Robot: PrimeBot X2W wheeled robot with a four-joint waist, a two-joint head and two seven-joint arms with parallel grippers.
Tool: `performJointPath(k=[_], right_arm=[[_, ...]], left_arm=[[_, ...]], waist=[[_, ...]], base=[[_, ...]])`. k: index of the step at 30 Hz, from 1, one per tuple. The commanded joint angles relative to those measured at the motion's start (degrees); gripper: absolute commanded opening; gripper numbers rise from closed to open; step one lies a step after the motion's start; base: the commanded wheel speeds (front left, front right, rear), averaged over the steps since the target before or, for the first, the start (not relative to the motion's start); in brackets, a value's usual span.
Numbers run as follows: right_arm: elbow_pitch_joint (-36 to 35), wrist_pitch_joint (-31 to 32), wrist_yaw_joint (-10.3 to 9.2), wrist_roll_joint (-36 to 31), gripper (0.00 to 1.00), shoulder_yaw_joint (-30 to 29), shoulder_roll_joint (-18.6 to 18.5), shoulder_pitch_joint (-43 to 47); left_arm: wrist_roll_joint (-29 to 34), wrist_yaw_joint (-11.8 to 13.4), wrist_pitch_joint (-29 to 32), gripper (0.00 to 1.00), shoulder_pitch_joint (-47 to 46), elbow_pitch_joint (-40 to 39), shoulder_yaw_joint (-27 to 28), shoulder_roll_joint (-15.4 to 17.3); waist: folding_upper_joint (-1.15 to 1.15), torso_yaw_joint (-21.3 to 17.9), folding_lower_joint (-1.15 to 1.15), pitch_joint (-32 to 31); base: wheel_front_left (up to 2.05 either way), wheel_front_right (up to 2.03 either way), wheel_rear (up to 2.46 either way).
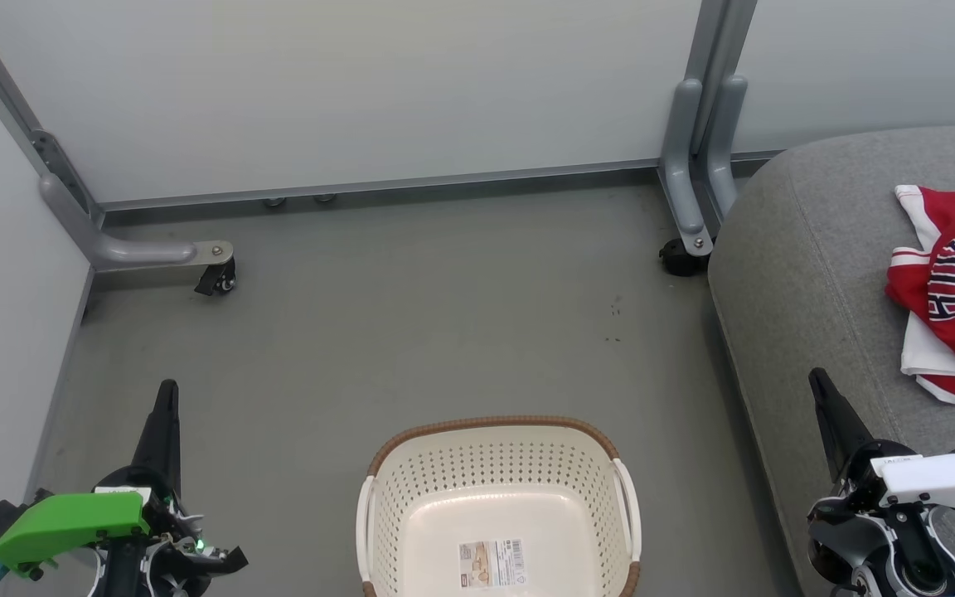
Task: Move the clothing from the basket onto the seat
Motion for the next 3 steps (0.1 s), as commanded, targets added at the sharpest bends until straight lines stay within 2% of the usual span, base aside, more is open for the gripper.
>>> performJointPath(k=[1,3], right_arm=[[0.11,0.19,-0.04,-0.24,0.0,-0.16,-0.08,-0.52],[0.11,0.22,-0.04,-0.26,0.0,-0.19,-0.06,-0.52]], left_arm=[[0.22,-0.34,0.06,0.0,-0.65,0.05,0.18,0.01],[0.24,-0.34,0.07,0.0,-0.66,0.03,0.22,-0.01]], waist=[[0.0,0.0,0.0,0.0],[0.0,0.0,0.0,0.0]], base=[[0.0,0.0,0.0],[0.0,0.0,0.0]])
